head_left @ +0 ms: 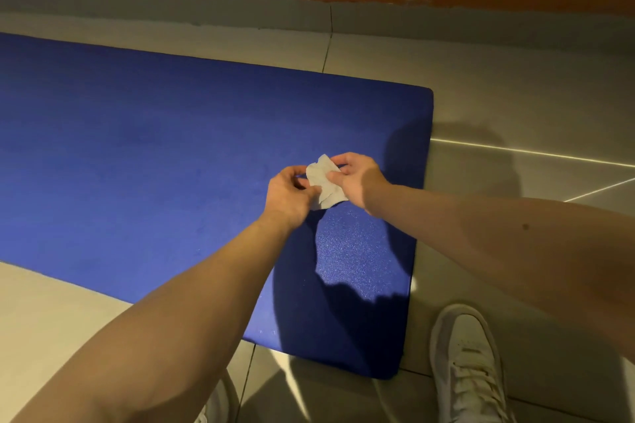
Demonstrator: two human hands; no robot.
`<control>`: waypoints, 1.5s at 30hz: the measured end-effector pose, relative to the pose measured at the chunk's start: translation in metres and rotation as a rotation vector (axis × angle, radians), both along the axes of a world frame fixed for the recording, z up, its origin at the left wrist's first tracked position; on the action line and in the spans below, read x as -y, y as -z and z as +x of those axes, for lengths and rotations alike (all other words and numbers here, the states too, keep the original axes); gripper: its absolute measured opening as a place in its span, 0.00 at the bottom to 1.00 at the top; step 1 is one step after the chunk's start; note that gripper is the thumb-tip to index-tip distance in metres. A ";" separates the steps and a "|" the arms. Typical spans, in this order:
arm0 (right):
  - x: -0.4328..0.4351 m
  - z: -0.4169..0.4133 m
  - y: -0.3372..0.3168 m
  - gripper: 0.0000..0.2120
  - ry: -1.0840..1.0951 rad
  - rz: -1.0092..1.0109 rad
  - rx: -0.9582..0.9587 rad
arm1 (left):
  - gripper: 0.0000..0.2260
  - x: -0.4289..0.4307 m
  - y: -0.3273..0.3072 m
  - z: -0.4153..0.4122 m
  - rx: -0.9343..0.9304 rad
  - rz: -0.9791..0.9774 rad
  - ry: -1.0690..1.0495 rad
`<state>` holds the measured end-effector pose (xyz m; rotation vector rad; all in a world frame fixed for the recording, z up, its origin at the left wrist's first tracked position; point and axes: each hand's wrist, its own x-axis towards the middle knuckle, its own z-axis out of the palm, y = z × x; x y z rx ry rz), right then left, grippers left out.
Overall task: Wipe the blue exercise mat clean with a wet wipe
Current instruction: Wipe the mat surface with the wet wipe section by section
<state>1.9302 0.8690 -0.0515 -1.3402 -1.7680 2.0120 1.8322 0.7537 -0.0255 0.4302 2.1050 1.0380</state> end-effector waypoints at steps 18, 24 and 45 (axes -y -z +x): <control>0.016 0.010 -0.002 0.14 -0.325 0.249 -0.034 | 0.05 0.009 0.000 -0.015 -0.195 -0.003 0.166; -0.019 -0.008 0.007 0.16 -0.240 0.460 0.118 | 0.07 -0.009 0.005 -0.036 -0.275 -0.060 0.161; -0.054 -0.042 0.065 0.33 -0.934 1.106 0.575 | 0.53 -0.038 0.050 -0.125 -0.387 -0.807 0.424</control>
